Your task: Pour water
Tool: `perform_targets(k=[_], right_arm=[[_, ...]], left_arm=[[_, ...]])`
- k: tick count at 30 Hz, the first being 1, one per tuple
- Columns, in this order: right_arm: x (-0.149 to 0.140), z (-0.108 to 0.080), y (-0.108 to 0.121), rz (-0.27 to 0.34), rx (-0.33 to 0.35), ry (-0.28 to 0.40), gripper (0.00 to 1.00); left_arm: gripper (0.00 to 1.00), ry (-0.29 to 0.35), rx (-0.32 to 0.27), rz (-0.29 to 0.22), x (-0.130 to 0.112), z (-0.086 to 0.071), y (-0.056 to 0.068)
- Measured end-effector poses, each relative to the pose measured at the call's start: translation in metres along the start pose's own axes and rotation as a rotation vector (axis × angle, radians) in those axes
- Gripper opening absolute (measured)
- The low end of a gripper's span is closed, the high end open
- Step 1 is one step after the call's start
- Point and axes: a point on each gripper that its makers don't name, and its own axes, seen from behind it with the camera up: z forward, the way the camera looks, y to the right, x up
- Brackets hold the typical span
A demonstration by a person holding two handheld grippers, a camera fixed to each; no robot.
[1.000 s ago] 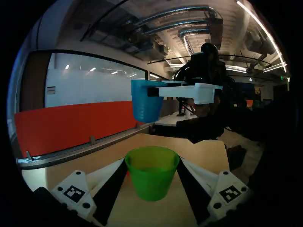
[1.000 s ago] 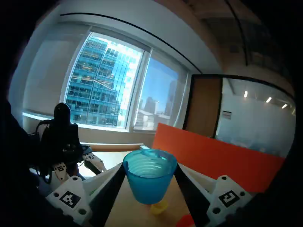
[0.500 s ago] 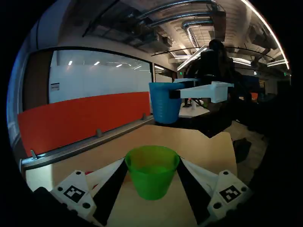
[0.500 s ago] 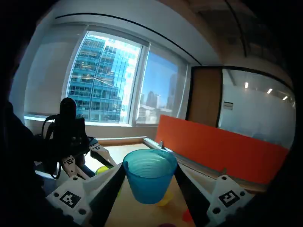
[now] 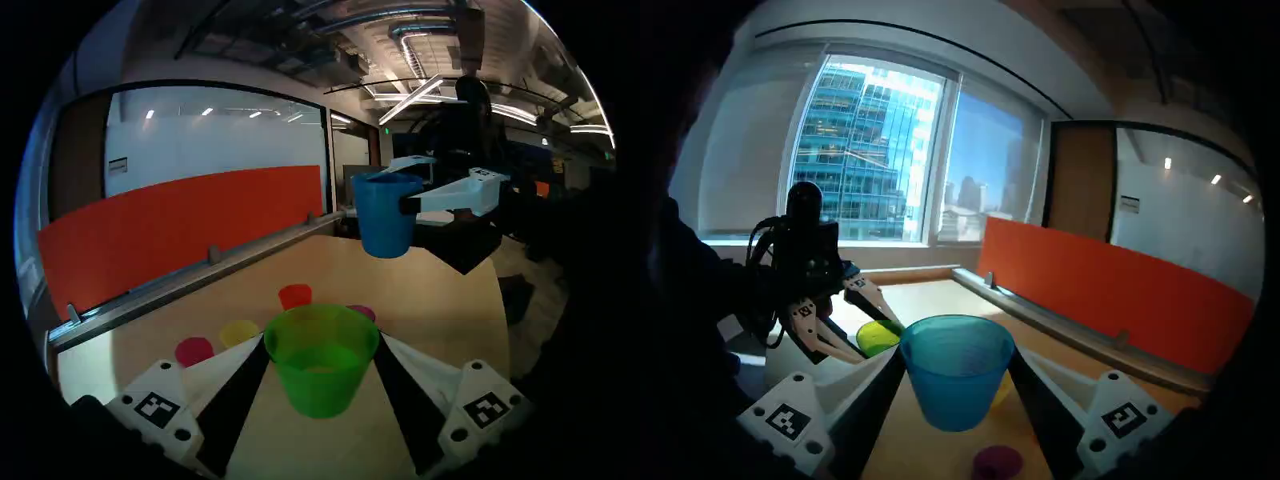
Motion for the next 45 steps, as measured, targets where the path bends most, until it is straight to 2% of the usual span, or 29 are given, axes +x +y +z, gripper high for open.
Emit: perform_targets(k=[6,18,45], right_arm=[[-0.027,-0.002,-0.004,-0.008,0.033,-0.046,0.9],[-0.077,0.001,-0.014,0.04,0.106,-0.136,0.91],[-0.17,0.033,-0.024,0.079,0.171,-0.321,0.91]], left_arm=[[0.87,-0.049,0.001,-0.005,-0.017,0.005,-0.004],[0.87,-0.153,-0.01,-0.027,-0.058,0.016,-0.008],[0.87,-0.323,-0.011,-0.044,-0.128,0.032,-0.03]])
